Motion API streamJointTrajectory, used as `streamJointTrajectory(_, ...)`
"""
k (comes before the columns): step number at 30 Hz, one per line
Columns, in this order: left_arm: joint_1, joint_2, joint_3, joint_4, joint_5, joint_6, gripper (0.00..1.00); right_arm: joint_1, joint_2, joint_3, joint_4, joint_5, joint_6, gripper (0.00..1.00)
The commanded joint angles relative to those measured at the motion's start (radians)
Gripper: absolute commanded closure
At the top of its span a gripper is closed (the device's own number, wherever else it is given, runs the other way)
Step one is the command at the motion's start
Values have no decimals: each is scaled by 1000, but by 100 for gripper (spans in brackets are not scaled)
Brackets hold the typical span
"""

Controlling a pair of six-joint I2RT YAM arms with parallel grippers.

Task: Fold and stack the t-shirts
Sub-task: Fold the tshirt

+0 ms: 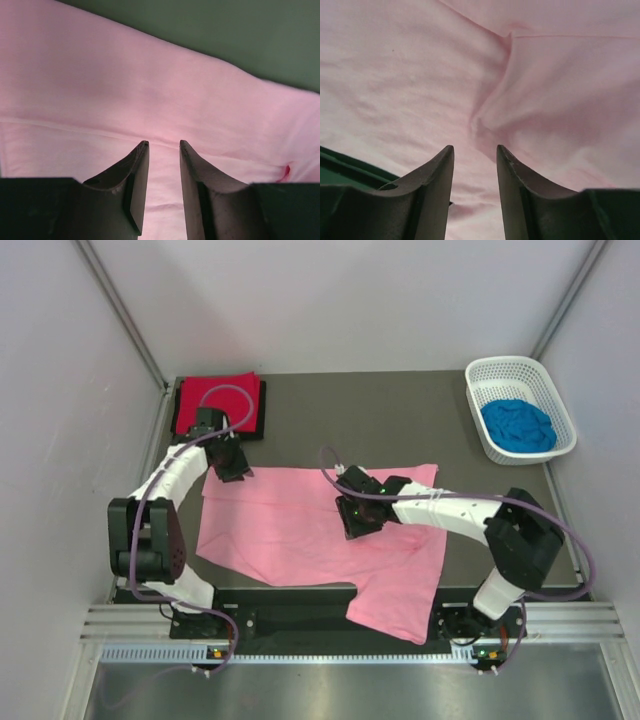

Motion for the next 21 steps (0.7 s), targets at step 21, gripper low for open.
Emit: streamJointTrajectory(21,-661,-75,-251,511,105,-362,69,-459,-553,-445,-69,5,134,76)
